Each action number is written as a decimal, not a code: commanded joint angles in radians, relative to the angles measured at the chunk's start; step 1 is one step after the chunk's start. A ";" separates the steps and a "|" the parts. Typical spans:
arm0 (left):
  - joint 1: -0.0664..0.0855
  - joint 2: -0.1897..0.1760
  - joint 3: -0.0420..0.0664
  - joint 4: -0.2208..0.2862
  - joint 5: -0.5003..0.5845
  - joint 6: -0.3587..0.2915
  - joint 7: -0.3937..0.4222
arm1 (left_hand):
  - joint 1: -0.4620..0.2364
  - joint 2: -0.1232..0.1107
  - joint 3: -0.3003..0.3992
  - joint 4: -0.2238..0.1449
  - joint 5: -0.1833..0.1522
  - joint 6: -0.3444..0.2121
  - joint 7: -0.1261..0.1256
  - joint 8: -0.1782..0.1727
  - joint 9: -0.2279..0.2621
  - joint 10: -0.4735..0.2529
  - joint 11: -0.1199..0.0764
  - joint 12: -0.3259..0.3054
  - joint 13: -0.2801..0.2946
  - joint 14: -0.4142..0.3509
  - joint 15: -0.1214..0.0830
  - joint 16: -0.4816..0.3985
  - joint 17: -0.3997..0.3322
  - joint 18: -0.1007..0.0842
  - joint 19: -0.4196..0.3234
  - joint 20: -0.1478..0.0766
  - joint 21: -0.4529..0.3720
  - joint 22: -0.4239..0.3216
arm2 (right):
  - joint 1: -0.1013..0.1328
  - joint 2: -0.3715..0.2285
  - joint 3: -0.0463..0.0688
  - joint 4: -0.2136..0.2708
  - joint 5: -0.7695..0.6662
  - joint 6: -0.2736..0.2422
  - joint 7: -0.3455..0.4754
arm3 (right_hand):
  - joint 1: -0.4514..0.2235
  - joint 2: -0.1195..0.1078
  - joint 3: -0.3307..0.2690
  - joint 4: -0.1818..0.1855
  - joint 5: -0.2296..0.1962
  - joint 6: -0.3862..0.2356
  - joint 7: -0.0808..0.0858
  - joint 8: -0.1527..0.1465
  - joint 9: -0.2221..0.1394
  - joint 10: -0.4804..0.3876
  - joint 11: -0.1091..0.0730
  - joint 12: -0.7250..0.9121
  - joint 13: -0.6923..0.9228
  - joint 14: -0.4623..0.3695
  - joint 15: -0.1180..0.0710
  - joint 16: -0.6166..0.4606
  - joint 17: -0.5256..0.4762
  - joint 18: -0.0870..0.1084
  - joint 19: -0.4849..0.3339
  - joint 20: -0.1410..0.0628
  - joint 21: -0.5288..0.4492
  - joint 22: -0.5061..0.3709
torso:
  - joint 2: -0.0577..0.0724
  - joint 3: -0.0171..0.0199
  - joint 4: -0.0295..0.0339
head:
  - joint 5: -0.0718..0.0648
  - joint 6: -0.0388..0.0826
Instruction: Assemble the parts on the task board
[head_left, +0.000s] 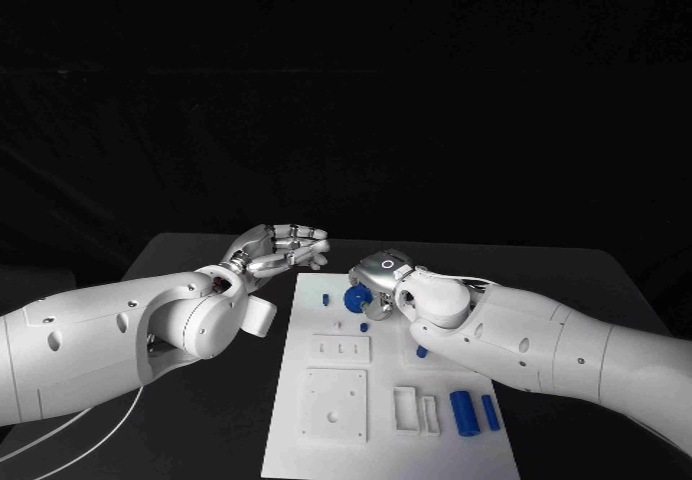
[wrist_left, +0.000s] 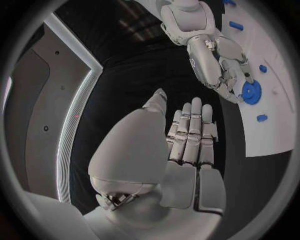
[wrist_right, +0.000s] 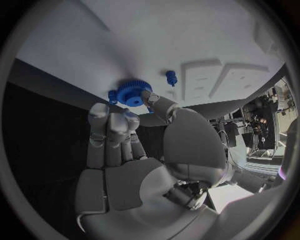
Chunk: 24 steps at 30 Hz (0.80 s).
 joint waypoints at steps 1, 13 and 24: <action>0.003 0.001 0.001 0.002 -0.003 0.006 0.008 | -0.005 -0.004 0.003 0.000 -0.003 0.004 0.025 -0.004 0.001 0.001 0.000 -0.003 0.002 0.007 0.002 -0.006 0.001 0.016 -0.007 -0.002 -0.003 -0.002 | -0.001 -0.004 0.000 0.002 0.015 0.029 0.002 | 0.001 -0.009 -0.006 0.002 -0.003 -0.001 -0.002 -0.007 -0.001 -0.003 0.008 -0.003 -0.001 0.000 0.008 -0.006 0.001 0.040 0.004 -0.003 -0.004 0.012 | 0.000 0.0004 -0.0007 | 0.002 -0.001; 0.003 0.002 0.001 0.000 -0.003 0.005 0.007 | -0.006 -0.004 0.003 0.000 -0.003 0.004 0.025 -0.004 0.001 0.001 0.000 -0.004 0.002 0.007 0.002 -0.006 0.002 0.016 -0.007 -0.002 -0.002 -0.002 | -0.001 -0.016 -0.001 0.002 0.063 0.077 0.015 | 0.019 0.032 0.007 -0.046 0.319 -0.007 -0.008 0.003 0.005 -0.007 0.002 0.002 -0.006 -0.001 0.003 -0.007 0.006 0.040 -0.003 -0.001 -0.003 0.016 | 0.000 0.0011 -0.0008 | 0.003 -0.004; 0.003 0.001 0.001 -0.001 -0.003 0.005 0.007 | -0.007 -0.003 0.004 0.000 -0.003 0.004 0.026 -0.004 0.001 0.000 0.001 -0.004 0.002 0.007 0.002 -0.007 0.002 0.016 -0.007 -0.002 -0.002 -0.002 | -0.001 -0.034 -0.001 0.007 0.068 0.068 0.012 | 0.008 0.078 0.040 -0.098 0.436 -0.007 -0.011 0.010 0.008 -0.007 -0.001 0.005 -0.011 0.000 0.000 -0.010 0.009 0.040 -0.004 0.004 -0.001 0.015 | 0.000 0.0010 -0.0007 | 0.004 -0.004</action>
